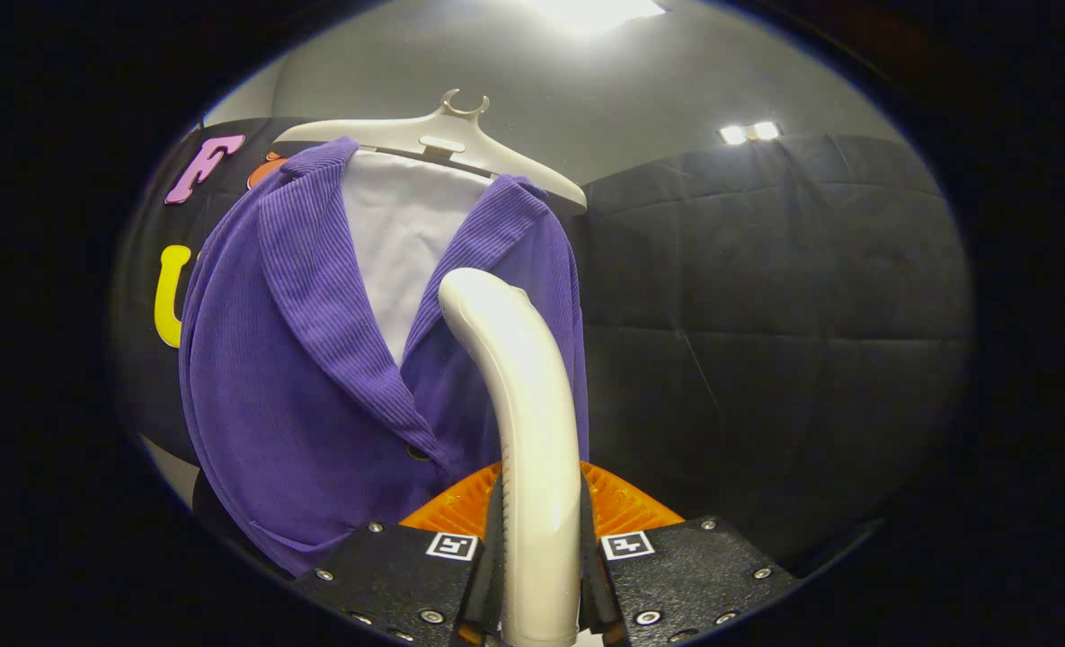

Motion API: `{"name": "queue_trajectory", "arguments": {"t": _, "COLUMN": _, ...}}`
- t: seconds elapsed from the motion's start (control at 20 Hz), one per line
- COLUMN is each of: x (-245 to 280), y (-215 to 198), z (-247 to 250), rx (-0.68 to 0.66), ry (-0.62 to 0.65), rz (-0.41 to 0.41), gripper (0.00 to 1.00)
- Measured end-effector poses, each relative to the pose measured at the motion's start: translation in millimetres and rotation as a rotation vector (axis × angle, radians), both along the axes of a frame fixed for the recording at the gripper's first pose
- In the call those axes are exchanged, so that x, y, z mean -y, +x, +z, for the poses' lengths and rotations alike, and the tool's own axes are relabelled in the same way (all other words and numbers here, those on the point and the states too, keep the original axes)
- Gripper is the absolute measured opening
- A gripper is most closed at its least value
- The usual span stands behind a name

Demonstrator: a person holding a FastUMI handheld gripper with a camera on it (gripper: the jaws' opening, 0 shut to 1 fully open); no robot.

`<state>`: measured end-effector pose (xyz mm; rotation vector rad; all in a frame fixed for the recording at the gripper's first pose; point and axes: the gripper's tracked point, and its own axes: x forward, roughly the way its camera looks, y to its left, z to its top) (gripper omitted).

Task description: Iron the clothes twice with a garment steamer, once on the left side and once on the right side.

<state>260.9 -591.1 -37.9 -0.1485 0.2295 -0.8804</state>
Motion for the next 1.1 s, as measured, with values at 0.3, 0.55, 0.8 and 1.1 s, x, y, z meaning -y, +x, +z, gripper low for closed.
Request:
{"name": "queue_trajectory", "arguments": {"t": 0.3, "x": 5.4, "y": -18.5, "z": -50.1, "rx": -0.07, "ry": 0.038, "rz": -0.029, "gripper": 0.36}}
{"name": "queue_trajectory", "arguments": {"t": 0.55, "x": 3.6, "y": -33.5, "z": -84.1, "rx": -0.127, "ry": 0.051, "rz": -0.044, "gripper": 0.36}}
{"name": "queue_trajectory", "arguments": {"t": 0.8, "x": 3.7, "y": -49.0, "z": -113.5, "rx": -0.153, "ry": 0.085, "rz": -0.062, "gripper": 0.36}}
{"name": "queue_trajectory", "arguments": {"t": 1.1, "x": -1.0, "y": -65.1, "z": -149.7, "rx": -0.179, "ry": 0.112, "rz": -0.075, "gripper": 0.36}}
